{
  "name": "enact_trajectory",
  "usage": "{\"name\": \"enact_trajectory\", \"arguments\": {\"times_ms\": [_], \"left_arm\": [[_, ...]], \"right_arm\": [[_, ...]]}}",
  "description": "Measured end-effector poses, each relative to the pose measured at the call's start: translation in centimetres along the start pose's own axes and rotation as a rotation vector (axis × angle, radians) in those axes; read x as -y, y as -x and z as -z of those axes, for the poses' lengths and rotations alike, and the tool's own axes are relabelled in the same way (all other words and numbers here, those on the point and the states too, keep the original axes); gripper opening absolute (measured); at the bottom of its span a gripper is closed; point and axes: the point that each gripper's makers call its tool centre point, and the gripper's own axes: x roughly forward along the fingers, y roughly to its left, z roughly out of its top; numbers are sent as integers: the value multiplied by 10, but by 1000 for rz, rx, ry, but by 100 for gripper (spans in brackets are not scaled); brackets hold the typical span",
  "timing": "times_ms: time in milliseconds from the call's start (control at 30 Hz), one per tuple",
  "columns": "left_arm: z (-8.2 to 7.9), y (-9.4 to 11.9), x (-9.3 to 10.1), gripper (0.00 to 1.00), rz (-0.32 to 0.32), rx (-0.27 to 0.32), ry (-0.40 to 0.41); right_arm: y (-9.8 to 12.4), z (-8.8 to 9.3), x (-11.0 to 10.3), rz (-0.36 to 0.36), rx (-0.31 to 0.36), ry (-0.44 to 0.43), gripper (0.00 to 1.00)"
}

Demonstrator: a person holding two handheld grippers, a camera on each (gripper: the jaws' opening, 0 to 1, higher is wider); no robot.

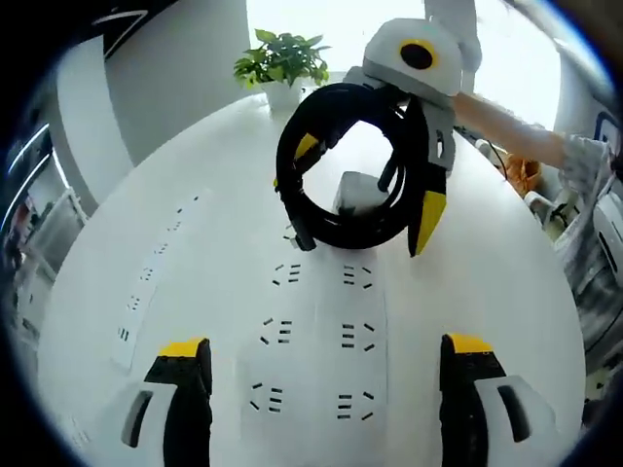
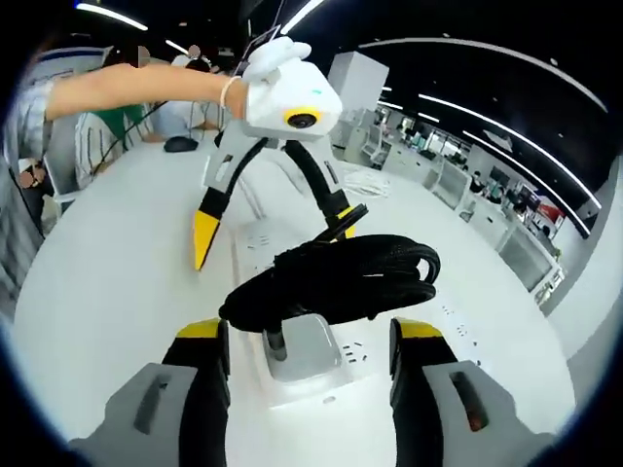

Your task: Straighten the power strip on the desk, plug the charger into it

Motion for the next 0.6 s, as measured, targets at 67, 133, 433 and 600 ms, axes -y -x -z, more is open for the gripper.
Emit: {"name": "enact_trajectory", "arguments": {"times_ms": [67,133,433,600], "left_arm": [[-2,1,-2,99,-14,27,9],[-3,3,-2,99,-18,55,25],[-7,15,-6,99,-26,136,84],[-19,29,-10,99,-39,258,127]], "right_arm": [[2,-2,-1,8,34,-24,69],[4,-3,0,16,50,-39,72],[8,-13,6,35,170,-163,92],[9,-16,10,48,242,-257,100]]}}
